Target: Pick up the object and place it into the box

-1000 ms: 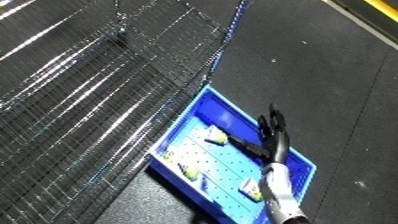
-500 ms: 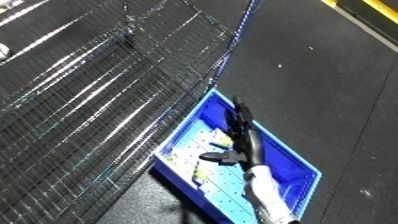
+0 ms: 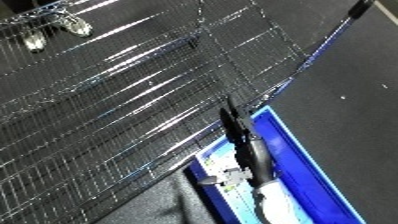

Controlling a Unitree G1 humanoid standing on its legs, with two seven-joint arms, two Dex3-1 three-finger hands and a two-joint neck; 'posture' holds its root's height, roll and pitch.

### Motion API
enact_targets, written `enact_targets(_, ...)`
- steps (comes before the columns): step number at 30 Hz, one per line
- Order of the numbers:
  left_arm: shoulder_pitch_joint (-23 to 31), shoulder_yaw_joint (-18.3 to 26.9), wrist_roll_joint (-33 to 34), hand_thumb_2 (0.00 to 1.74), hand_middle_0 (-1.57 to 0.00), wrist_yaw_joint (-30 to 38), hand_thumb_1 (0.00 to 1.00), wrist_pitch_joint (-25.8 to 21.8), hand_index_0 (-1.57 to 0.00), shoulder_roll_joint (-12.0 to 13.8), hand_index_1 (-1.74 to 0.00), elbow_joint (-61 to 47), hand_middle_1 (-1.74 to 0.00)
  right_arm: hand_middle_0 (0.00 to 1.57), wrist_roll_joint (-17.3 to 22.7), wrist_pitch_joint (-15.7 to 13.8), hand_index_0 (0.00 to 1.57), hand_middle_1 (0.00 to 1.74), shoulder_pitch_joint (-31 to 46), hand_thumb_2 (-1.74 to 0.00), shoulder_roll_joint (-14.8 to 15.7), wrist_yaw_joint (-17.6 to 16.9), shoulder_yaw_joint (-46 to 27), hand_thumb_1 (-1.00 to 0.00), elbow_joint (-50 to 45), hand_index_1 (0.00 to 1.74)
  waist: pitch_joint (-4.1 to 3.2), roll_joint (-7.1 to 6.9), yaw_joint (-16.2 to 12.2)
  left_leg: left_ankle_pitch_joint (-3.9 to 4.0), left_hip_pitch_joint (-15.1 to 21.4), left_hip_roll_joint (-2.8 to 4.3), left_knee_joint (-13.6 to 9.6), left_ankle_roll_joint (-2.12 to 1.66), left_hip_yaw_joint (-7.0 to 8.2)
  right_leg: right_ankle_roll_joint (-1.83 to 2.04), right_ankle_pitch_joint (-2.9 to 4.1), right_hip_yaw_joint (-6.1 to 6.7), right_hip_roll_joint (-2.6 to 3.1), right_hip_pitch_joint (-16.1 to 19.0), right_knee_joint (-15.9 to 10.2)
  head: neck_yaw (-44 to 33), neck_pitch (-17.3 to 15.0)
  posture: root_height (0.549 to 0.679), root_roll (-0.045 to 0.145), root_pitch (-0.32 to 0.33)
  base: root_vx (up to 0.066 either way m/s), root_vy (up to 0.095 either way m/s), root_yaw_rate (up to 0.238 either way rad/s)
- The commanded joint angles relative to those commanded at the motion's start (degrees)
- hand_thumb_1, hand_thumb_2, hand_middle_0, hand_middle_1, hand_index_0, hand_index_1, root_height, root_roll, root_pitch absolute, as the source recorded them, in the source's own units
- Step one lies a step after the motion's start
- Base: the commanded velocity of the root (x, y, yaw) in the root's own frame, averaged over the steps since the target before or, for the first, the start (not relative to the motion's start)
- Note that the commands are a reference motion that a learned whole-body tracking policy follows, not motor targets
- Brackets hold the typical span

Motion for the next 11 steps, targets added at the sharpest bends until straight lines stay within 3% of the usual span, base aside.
enact_targets(1,0.1,0.3,0.3,1.74,-1.57,-0.3,1.0,0.6,-1.57,0.2,-1.74,-0.1,-1.74,0.0,-0.6,0.5,0.0,0.0,-0.6,0.0,0.6,0.6,1.0,0.0,-0.5,0.0,-0.02,-0.59,0.8,-0.14,-0.2,0.18,0.6,0.02,-0.42,-0.14,-0.21,-0.33,0.06,0.4,0.3,-1.0,-0.1,0.663,0.072,-0.021,0.074,-0.186,0.35)
enact_targets(4,0.0,0.6,0.9,1.74,-1.57,-0.8,1.0,1.6,-1.57,0.6,-1.74,0.0,-1.74,0.0,-1.2,1.4,0.0,0.0,-1.7,0.0,1.5,1.2,2.4,0.0,-1.1,0.0,-0.05,-1.46,2.0,-0.33,-0.5,0.32,1.3,0.04,-1.05,-0.33,-0.45,-0.82,0.31,1.0,0.8,-3.0,-0.6,0.662,0.067,-0.031,0.057,-0.089,0.206)
enact_targets(11,0.0,0.6,1.9,1.74,-1.57,-1.6,1.0,2.4,-1.57,0.8,-1.74,0.6,-1.74,0.0,-2.1,2.3,0.0,0.0,-3.8,0.0,2.7,2.2,4.5,0.0,-0.9,0.0,0.27,-2.39,4.2,-0.25,-1.1,0.03,2.8,0.08,-2.27,-0.5,-0.61,-1.97,0.44,2.0,1.4,-8.8,-0.4,0.661,0.058,-0.048,0.045,-0.048,0.155)
